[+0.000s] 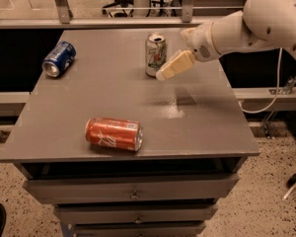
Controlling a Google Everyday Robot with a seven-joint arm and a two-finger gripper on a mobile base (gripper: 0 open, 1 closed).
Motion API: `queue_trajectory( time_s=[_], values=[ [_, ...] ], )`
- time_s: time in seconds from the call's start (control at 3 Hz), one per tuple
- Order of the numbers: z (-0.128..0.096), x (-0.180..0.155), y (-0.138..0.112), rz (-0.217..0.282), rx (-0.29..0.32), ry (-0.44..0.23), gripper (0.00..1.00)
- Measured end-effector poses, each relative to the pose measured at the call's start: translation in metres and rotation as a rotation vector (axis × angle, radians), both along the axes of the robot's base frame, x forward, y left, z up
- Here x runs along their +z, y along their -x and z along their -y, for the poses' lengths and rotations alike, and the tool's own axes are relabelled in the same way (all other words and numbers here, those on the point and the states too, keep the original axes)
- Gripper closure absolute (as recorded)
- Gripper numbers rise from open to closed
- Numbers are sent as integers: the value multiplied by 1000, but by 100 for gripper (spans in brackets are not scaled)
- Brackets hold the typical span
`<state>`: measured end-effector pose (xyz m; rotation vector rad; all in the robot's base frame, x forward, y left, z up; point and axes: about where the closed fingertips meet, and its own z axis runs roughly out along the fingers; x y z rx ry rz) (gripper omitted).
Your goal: Move 7up can near pepsi can
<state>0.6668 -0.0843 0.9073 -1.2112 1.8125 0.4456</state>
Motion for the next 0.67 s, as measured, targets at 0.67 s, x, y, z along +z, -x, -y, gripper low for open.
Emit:
queue_trajectory(
  time_s=[0.67],
  values=[
    [-60, -12, -28, -6, 30, -136, 23]
  ],
)
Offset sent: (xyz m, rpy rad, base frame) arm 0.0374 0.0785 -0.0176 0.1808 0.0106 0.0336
